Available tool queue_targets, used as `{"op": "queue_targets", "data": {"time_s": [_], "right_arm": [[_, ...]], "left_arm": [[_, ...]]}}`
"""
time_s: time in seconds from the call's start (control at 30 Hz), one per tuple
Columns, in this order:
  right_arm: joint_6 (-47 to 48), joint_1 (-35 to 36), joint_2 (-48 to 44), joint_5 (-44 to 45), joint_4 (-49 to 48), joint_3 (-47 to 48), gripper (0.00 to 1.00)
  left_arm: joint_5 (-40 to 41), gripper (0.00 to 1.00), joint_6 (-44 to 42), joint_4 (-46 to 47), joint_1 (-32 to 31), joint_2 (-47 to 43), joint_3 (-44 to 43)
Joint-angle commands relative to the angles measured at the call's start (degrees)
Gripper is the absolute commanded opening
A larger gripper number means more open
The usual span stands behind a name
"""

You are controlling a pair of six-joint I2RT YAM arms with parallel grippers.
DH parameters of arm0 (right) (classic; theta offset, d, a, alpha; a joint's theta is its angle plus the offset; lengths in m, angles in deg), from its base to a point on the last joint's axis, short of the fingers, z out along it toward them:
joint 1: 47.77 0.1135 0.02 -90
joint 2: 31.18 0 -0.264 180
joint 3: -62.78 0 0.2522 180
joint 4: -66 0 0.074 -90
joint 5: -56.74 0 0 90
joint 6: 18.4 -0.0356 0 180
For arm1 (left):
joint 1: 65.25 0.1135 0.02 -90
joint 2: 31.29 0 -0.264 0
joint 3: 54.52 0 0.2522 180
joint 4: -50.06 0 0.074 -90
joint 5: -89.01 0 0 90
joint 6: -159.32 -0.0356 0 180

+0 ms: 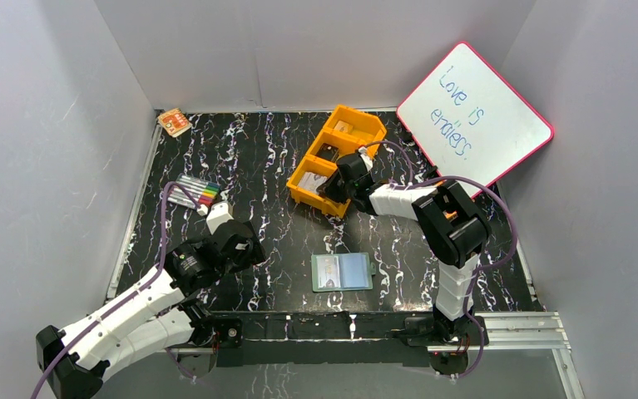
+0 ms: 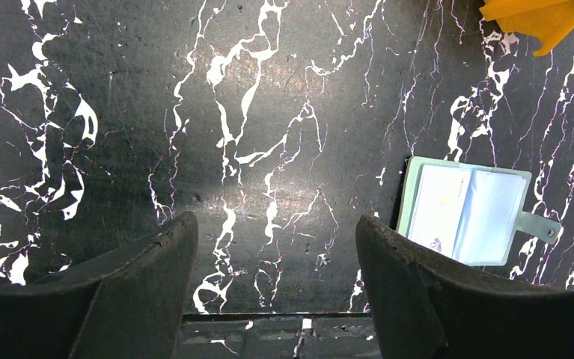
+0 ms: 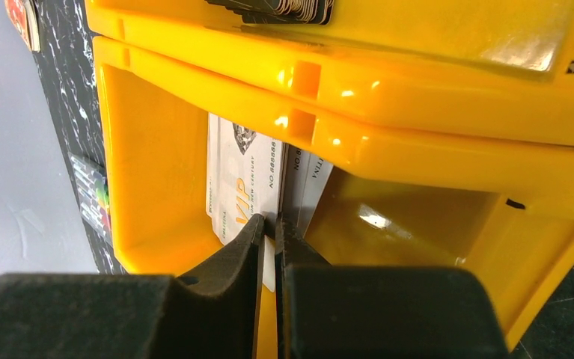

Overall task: Put the credit cards into the card holder
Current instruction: Pick up the credit card from the storage box.

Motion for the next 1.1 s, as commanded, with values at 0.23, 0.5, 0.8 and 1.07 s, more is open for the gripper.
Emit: {"op": "queue_targets", "data": {"time_s": [0.23, 0.5, 0.8, 1.07], "right_arm": [[0.5, -0.7, -3.9, 1.7, 0.3, -2.9, 0.09], [-2.1, -1.2, -7.6, 1.5, -2.0, -5.7, 0.0], [-9.5, -2.1, -12.0, -1.2, -5.8, -7.7, 0.0], [-10.5, -2.2, -13.7, -1.0, -9.7, -10.1, 0.0]], "left_arm": [[1.3, 0.74, -0.4, 0.0, 0.1, 0.0, -0.3], [1.3, 0.74, -0.2, -0.2, 0.1, -0.2, -0.5], [1.5, 0.74, 0.0, -0.3, 0.1, -0.5, -0.4], [1.5, 0.74, 0.0, 0.0, 0.1, -0.8, -0.1]]}}
